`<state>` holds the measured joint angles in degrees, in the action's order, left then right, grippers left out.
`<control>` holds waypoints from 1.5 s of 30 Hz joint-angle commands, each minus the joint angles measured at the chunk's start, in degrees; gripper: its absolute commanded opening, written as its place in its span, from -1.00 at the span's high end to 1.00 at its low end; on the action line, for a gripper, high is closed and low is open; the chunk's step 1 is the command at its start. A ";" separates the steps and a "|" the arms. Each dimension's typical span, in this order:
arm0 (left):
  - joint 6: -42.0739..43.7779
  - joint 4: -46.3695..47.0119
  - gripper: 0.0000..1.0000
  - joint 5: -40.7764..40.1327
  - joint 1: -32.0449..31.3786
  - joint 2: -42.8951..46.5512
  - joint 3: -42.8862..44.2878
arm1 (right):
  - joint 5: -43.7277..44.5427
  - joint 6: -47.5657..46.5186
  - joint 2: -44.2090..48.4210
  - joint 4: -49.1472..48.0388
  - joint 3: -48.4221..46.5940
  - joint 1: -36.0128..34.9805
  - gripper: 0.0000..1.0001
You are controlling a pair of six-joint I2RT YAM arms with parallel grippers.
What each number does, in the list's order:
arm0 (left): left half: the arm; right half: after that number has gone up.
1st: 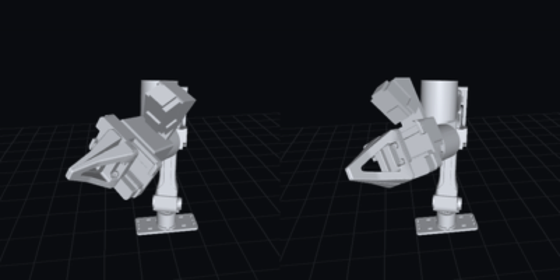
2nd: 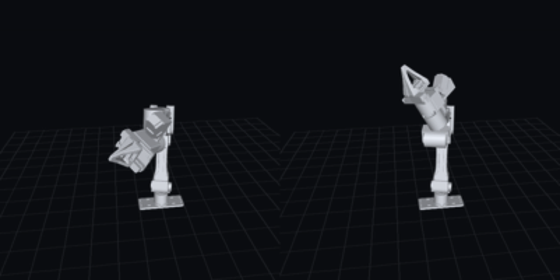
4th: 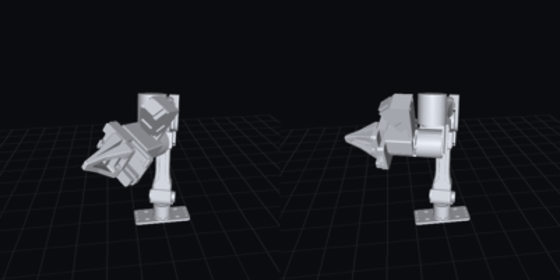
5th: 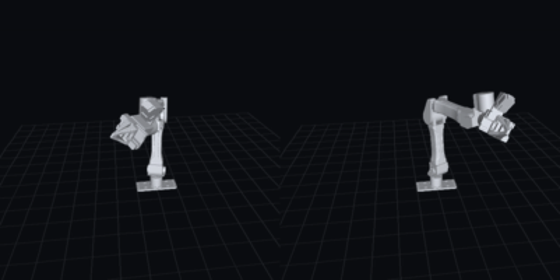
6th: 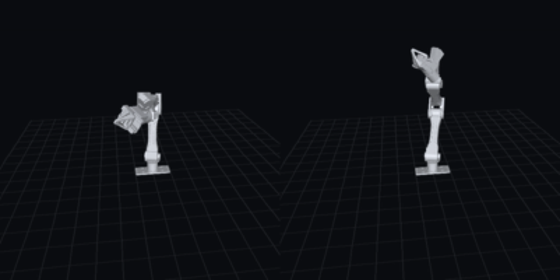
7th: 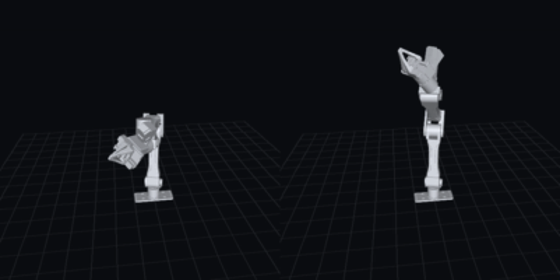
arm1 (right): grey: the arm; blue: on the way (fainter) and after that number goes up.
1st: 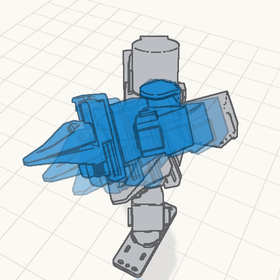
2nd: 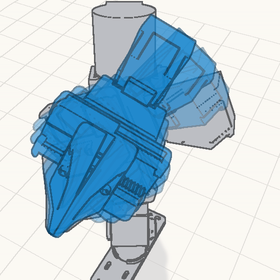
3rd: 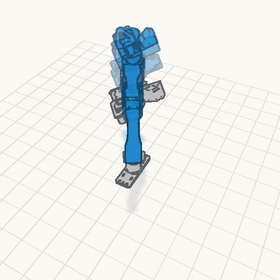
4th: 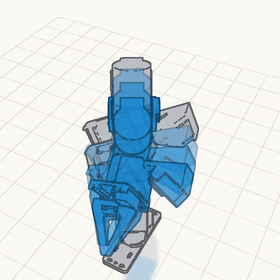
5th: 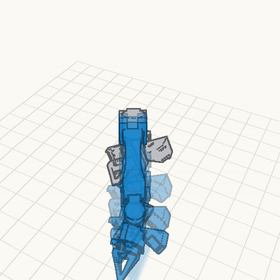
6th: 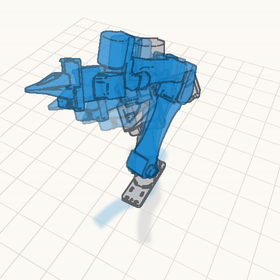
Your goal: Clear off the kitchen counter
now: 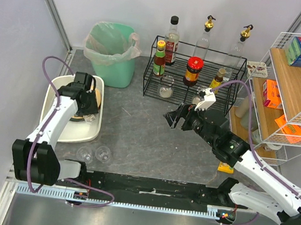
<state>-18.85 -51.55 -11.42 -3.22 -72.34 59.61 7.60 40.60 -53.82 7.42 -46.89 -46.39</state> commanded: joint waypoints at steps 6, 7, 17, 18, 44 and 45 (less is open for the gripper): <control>0.31 0.58 0.96 3.51 -0.12 -3.60 -2.40 | -1.18 0.53 -1.02 -1.18 0.31 -0.10 -0.96; -0.04 0.40 0.96 3.60 -0.29 -3.60 -2.40 | -1.18 0.53 -1.20 -1.27 0.31 -0.10 -0.96; 0.92 0.66 0.64 5.27 -0.82 -7.29 -2.22 | -1.97 0.97 -1.11 -1.27 0.49 -0.10 -0.96; 1.01 0.31 0.61 5.09 -0.91 -7.99 -2.05 | -1.97 0.89 -1.11 -1.27 0.49 -0.10 -0.96; 2.33 -3.12 -0.88 3.24 -2.14 1.84 4.28 | -7.42 -6.76 -2.69 1.54 -1.36 -0.10 -0.96; 2.50 -3.29 -0.91 3.59 -2.22 2.80 4.72 | -9.07 -7.11 -3.13 1.54 -1.44 -0.10 -0.96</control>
<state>-18.35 -53.78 -9.67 -5.02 -74.06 60.53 1.15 36.27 -55.57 8.75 -46.52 -46.39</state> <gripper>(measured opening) 0.927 0.979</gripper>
